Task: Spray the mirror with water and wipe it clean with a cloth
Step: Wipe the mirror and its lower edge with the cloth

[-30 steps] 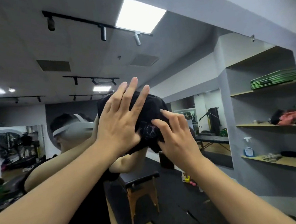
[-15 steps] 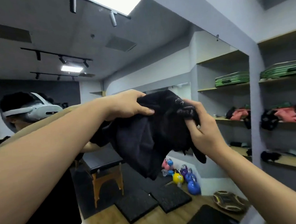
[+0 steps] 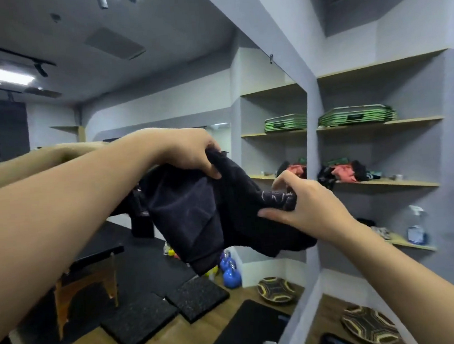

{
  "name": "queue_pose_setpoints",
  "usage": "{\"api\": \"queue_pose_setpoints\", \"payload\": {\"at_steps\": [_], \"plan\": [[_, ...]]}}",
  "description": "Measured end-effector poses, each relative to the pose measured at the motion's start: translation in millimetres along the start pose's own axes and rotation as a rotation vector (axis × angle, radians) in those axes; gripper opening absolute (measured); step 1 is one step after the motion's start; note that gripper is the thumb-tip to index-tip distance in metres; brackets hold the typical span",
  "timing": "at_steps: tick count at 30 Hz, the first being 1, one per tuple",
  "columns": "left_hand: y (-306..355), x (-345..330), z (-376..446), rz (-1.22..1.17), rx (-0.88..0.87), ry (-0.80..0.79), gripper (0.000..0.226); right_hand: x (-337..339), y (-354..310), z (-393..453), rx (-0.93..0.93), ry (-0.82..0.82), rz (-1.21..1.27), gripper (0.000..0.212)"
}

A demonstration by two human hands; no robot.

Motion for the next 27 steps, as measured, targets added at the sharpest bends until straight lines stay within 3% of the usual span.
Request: {"api": "queue_pose_setpoints", "payload": {"at_steps": [3, 7, 14, 20, 24, 27], "plan": [[-10, 1, 19, 0.184, 0.006, -0.045, 0.02, 10, 28, 14, -0.068, 0.081, 0.205, 0.018], [-15, -9, 38, 0.137, -0.016, -0.178, 0.03, 21, 57, 25, -0.189, 0.101, 0.45, 0.009], [-16, -27, 66, -0.053, -0.095, -0.122, 0.081, 20, 96, 11, -0.443, 0.124, 0.586, 0.024], [-27, -53, 111, 0.018, -0.221, -0.199, 0.028, 17, 114, -7, -0.474, 0.037, 0.495, 0.017], [-26, -65, 143, 0.041, -0.255, -0.14, 0.036, 22, 133, -15, -0.397, -0.04, 0.141, 0.024], [-24, -73, 166, 0.139, -0.304, -0.051, 0.036, 32, 145, -23, -0.405, -0.019, 0.156, 0.026]]}}
Point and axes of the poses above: each hand's wrist, its own z-axis towards the middle knuckle, its own x-axis out of the back of the hand, y = z × x, the point moved 3 cm from there along z, towards the middle knuckle, and after that the axes turned 9 degrees about -y, right-handed, at the moved point
